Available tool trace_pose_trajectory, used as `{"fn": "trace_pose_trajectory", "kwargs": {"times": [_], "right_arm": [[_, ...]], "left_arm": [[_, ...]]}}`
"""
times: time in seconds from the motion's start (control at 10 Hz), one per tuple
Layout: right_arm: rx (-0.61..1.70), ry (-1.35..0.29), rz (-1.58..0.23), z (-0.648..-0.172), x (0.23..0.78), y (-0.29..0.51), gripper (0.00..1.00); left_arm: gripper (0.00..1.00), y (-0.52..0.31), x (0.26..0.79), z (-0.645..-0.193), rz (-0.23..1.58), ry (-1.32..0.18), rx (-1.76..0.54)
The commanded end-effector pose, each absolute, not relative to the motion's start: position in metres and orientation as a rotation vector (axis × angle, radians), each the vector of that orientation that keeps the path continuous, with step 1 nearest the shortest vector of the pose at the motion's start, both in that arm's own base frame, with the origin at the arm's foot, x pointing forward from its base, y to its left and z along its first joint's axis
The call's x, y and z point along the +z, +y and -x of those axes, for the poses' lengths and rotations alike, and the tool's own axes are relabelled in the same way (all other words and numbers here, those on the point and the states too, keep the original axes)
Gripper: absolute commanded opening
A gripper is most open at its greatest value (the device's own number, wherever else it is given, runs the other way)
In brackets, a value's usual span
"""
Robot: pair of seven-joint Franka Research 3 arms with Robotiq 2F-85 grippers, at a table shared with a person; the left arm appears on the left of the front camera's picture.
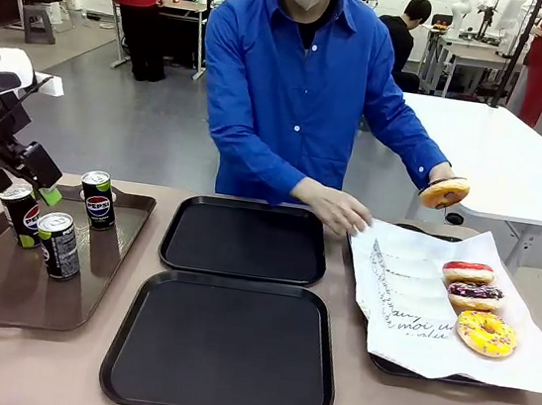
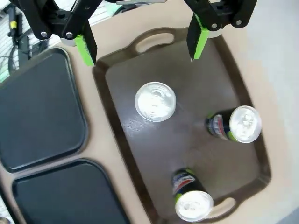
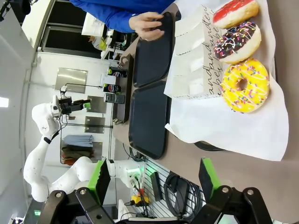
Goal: Set up donuts and drinks on trays.
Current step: Pick up one Pepsi coke and place it on the Flat Tray.
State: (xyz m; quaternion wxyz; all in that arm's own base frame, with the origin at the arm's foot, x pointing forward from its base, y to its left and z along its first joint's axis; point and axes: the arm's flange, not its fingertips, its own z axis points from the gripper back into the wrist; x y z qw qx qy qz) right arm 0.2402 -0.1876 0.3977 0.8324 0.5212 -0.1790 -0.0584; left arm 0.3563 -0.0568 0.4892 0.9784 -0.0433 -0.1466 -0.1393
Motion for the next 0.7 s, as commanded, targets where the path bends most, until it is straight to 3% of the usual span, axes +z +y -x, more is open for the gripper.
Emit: {"fn": "trace_pose_trajectory", "kwargs": {"times": [0.0, 0.6], "right_arm": [[-0.117, -0.393, -1.120, -0.2410, 0.3973, -0.1883, 1.00], [-0.117, -0.393, -1.120, -0.2410, 0.3973, -0.1883, 1.00]], "left_arm": [[1.00, -0.0546, 0.4863, -0.3545, 0.146, -0.276, -0.277], [1.00, -0.0530, 0.4879, -0.3560, 0.136, -0.285, -0.281]]}}
